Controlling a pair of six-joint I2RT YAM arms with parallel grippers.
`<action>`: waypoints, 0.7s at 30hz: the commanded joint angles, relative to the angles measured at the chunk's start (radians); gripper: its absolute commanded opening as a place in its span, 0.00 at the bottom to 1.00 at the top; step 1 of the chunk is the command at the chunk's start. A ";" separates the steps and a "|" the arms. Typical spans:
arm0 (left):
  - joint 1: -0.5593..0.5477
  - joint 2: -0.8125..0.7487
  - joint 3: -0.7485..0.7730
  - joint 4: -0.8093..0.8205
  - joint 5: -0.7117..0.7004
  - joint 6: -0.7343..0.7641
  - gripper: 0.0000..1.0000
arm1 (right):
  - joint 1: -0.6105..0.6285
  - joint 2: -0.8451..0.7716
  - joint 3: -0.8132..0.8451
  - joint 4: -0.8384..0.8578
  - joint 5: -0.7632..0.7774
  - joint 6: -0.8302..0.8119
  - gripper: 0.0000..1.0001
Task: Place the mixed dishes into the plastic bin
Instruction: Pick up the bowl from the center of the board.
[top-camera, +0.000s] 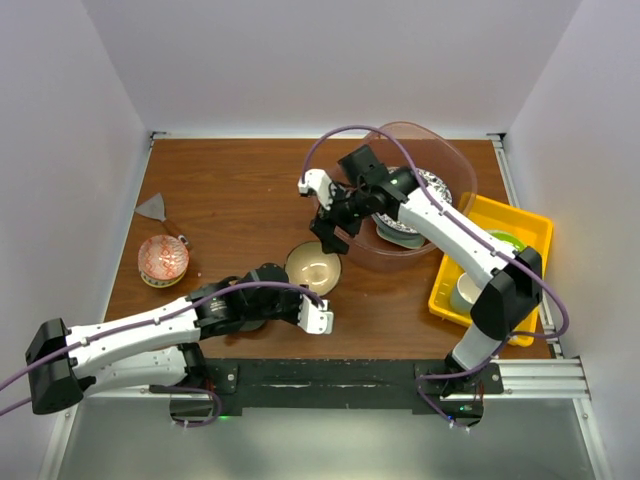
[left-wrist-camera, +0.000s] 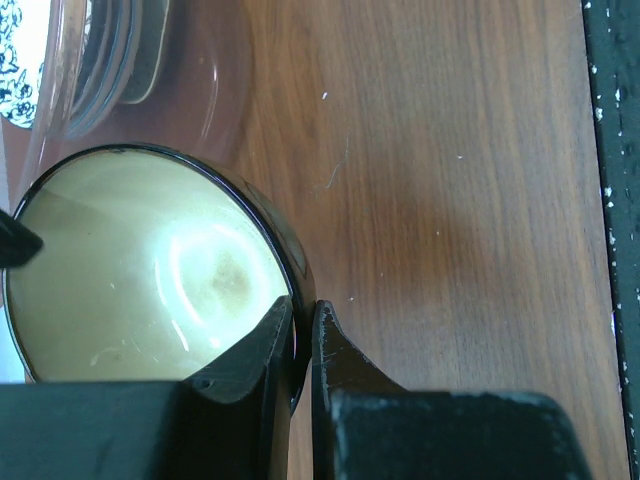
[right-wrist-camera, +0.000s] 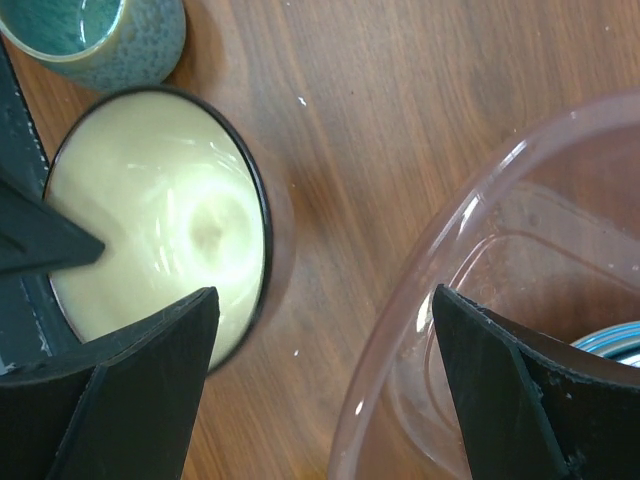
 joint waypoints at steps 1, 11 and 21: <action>-0.006 -0.040 0.020 0.159 0.009 0.059 0.00 | 0.064 0.017 0.080 -0.047 0.130 0.013 0.92; -0.006 -0.061 0.036 0.176 -0.029 0.025 0.00 | 0.205 0.057 0.060 -0.009 0.413 0.038 0.61; -0.006 -0.074 0.048 0.194 -0.053 -0.039 0.11 | 0.233 -0.002 0.074 -0.033 0.364 -0.004 0.00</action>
